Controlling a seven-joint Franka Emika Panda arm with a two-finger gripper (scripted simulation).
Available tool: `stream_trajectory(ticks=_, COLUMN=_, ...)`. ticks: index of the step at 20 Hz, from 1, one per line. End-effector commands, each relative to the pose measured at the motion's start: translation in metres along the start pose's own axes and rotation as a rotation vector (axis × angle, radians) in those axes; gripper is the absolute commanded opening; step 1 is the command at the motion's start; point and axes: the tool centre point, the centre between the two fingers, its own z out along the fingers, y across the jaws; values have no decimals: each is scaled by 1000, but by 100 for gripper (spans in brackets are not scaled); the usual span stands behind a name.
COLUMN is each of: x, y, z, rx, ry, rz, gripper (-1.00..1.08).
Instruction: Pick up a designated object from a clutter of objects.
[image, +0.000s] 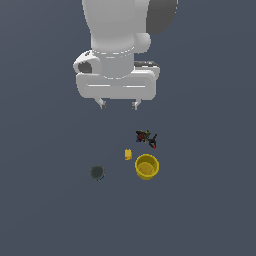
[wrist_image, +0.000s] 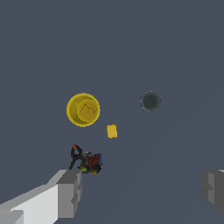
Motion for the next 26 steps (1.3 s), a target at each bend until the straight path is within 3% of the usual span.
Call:
stream_trajectory(ticks=1, x=0, y=0, z=0, rx=0, ry=0, rz=0, gripper=28)
stream_trajectory(ticks=14, x=4, y=5, z=-6, rx=-2, ry=25, rz=-6, gripper=28)
stream_trajectory(ticks=26, x=23, y=-15, z=32, rx=58, ry=69, rz=-12, gripper=28)
